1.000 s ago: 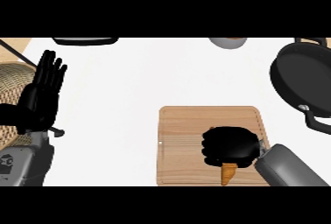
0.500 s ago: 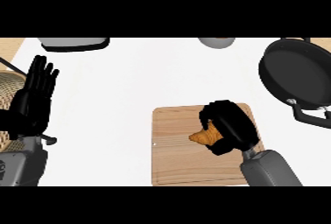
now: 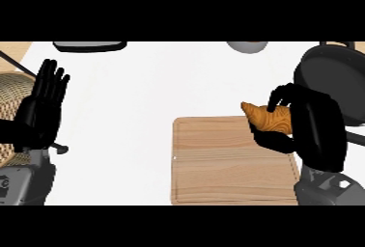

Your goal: Pick the croissant from the cutting board and place it in the pot

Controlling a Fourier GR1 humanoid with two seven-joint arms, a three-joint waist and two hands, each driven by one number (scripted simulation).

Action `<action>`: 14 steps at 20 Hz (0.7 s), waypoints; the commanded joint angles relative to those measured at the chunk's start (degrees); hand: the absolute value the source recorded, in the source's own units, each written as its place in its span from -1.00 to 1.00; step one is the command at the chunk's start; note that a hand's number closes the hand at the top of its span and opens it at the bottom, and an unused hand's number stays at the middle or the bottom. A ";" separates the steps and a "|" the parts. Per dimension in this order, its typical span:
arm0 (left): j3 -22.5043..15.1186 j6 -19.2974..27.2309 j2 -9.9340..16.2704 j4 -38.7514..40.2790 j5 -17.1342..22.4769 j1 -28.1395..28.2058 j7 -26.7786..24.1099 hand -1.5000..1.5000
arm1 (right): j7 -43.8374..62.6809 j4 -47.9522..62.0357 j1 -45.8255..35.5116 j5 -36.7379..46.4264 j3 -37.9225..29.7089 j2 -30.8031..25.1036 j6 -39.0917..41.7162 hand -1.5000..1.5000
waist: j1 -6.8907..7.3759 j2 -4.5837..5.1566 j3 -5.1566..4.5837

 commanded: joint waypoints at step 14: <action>-1.10 0.81 -2.19 -1.40 -2.59 -2.18 1.86 0.00 | -13.97 19.51 -3.94 -18.02 -33.12 -19.21 1.47 1.00 | 2.32 0.75 0.14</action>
